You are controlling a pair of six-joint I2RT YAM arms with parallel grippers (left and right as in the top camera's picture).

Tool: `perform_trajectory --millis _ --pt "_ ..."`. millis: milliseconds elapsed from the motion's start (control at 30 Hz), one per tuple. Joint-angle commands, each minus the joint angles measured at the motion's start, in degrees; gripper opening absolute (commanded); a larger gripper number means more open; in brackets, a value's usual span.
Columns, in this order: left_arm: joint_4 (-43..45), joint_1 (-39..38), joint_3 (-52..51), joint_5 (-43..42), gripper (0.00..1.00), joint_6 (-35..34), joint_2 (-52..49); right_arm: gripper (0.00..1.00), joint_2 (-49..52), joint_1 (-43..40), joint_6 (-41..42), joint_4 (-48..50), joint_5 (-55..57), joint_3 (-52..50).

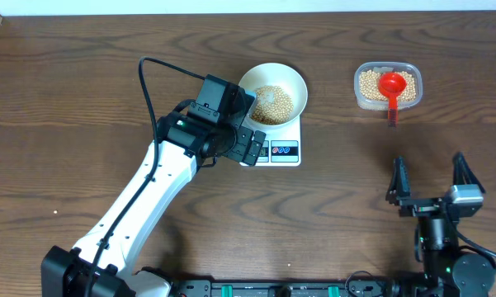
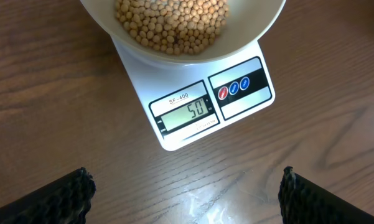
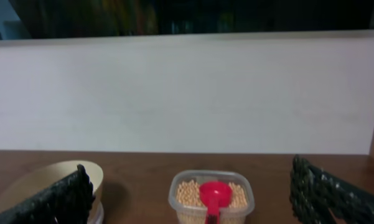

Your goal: Scoop item into bowl and weigh 50g on scale

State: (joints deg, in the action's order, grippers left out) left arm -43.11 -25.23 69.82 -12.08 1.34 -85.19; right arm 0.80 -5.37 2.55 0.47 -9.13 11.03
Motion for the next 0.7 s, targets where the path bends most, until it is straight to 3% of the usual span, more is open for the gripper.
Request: perform_trajectory --millis 0,267,467,667 --pt "-0.1 0.1 -0.4 0.1 0.96 0.1 -0.5 0.99 -0.5 0.8 0.6 2.9 2.3 -3.2" --pt "-0.1 0.1 -0.4 0.1 0.96 0.1 -0.5 0.99 -0.5 3.1 0.6 9.0 6.5 -10.8" --pt "-0.1 0.1 -0.4 0.1 0.96 0.1 -0.5 0.99 -0.5 3.7 0.6 5.3 9.0 -10.7" --pt "-0.1 0.1 -0.4 0.1 0.96 0.1 -0.5 0.99 -0.4 3.6 -0.7 -4.6 13.0 -10.7"
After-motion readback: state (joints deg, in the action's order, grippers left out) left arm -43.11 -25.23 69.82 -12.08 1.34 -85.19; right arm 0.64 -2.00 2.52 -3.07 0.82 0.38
